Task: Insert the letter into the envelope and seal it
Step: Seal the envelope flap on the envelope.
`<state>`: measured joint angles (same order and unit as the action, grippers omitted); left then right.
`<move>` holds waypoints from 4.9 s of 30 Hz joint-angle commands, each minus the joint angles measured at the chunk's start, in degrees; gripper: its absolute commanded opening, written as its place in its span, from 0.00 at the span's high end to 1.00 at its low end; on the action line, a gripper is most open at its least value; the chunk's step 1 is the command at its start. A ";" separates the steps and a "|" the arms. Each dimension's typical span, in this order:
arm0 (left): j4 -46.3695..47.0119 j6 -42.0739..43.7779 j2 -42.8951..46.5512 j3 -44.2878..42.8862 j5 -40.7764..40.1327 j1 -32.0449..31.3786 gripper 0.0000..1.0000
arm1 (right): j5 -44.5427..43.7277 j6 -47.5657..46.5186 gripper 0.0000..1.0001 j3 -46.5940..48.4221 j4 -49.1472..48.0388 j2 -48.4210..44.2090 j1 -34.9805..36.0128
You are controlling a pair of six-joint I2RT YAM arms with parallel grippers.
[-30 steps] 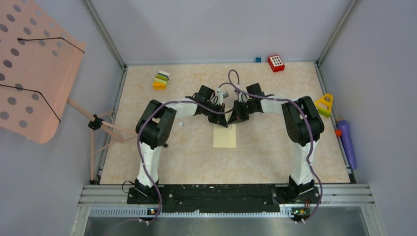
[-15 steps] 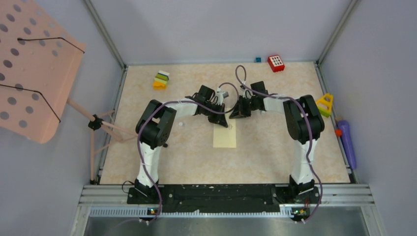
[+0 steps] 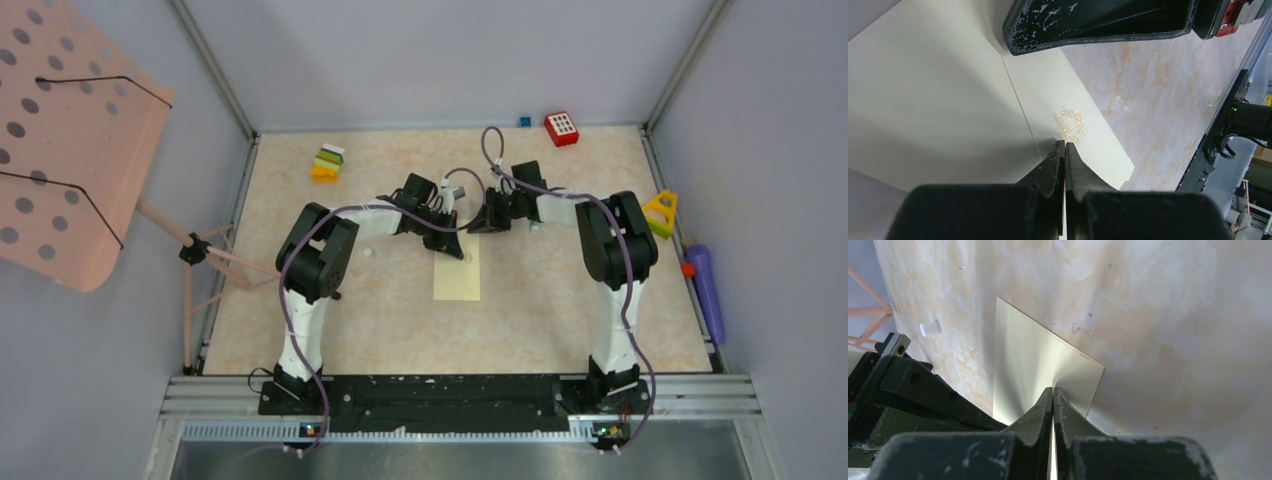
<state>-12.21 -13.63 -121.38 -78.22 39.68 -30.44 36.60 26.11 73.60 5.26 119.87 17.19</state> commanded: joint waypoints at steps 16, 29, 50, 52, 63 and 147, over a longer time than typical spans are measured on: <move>-3.66 2.73 -3.59 1.64 -8.35 -0.09 1.00 | 5.36 -9.78 1.00 -3.39 8.03 -1.35 3.13; -5.40 6.79 -2.73 1.43 -5.68 -0.13 1.00 | -3.58 -9.72 1.00 -0.90 8.93 2.22 2.03; -10.78 17.72 0.55 1.45 1.21 -5.43 1.00 | -6.87 -9.65 1.00 -0.95 8.53 1.93 2.95; -11.72 18.86 0.45 1.40 2.56 -5.65 1.00 | -6.81 -9.65 1.00 -0.96 8.48 1.94 3.01; -14.84 23.23 1.41 2.12 4.45 -6.99 1.00 | -7.07 -9.74 1.00 -0.66 8.68 1.94 3.04; -12.00 20.01 3.86 0.00 0.40 -0.84 1.00 | -9.33 -12.55 1.00 0.73 10.19 2.65 5.66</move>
<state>-20.64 2.13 -119.72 -79.81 39.62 -29.36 34.35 16.49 75.11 10.52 118.98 21.91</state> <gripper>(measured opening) 0.009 0.001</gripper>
